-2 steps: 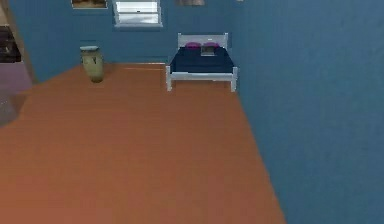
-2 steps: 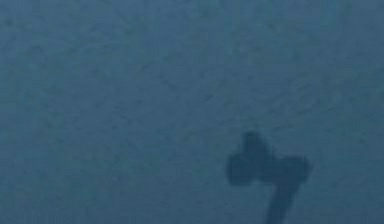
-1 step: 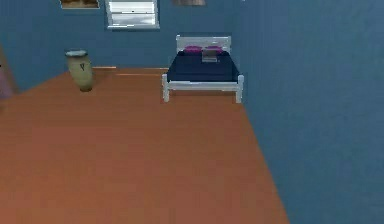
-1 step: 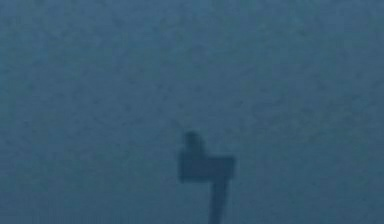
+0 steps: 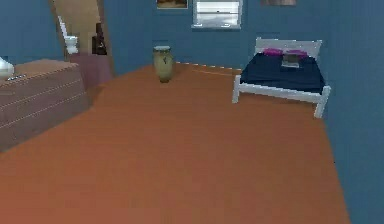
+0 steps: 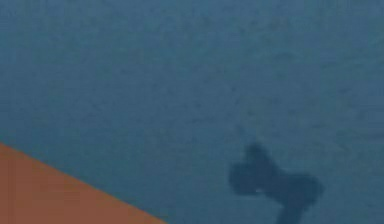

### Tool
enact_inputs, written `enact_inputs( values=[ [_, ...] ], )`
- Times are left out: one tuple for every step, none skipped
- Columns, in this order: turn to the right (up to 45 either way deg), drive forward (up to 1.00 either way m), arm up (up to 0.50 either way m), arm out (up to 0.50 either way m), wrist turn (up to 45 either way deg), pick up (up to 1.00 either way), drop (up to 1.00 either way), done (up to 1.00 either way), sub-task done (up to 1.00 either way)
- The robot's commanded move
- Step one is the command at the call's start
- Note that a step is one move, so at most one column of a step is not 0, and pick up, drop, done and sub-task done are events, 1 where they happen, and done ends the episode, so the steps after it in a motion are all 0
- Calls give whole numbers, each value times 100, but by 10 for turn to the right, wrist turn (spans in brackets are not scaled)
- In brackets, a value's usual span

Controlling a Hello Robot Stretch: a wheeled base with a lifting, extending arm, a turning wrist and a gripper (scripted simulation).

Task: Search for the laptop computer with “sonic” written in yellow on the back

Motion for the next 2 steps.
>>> enact_inputs(
  values=[
    [0, 100, 0, 0, 0, 0, 0, 0, 0],
    [0, 100, 0, 0, 0, 0, 0, 0, 0]
  ],
)
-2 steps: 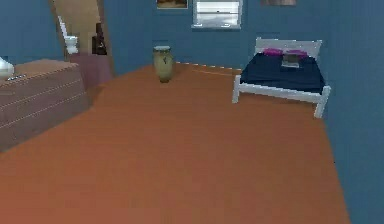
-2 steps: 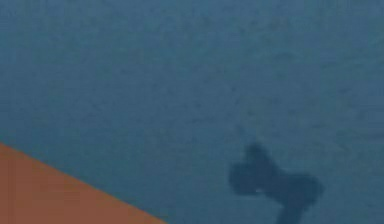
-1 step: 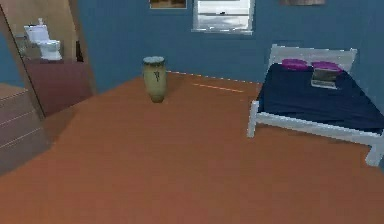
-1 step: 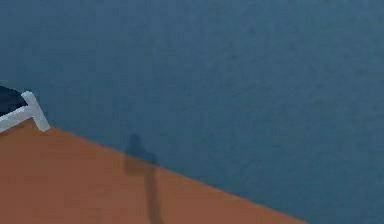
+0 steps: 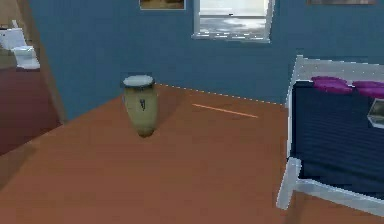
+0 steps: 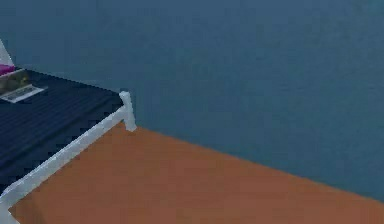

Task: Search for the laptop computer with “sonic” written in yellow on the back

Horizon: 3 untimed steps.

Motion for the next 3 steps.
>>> enact_inputs(
  values=[
    [0, 100, 0, 0, 0, 0, 0, 0, 0],
    [0, 30, 0, 0, 0, 0, 0, 0, 0],
    [270, 0, 0, 0, 0, 0, 0, 0, 0]
  ],
)
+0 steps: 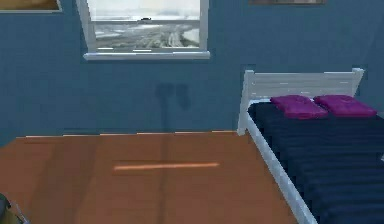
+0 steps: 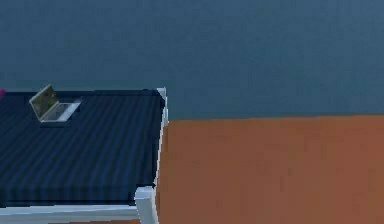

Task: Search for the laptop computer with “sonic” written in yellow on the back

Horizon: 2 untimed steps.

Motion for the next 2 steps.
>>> enact_inputs(
  values=[
    [0, 40, 0, 0, 0, 0, 0, 0, 0],
    [450, 0, 0, 0, 0, 0, 0, 0, 0]
  ],
)
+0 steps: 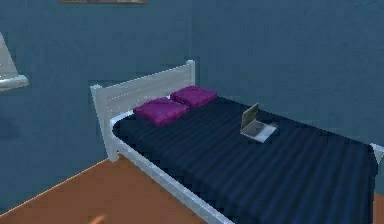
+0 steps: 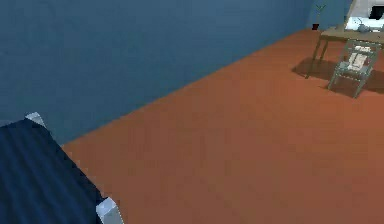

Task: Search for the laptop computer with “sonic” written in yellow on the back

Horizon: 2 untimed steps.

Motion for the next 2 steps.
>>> enact_inputs(
  values=[
    [210, 0, 0, 0, 0, 0, 0, 0, 0],
    [0, 0, 0, 0, 0, 0, 0, 100, 0]
  ],
)
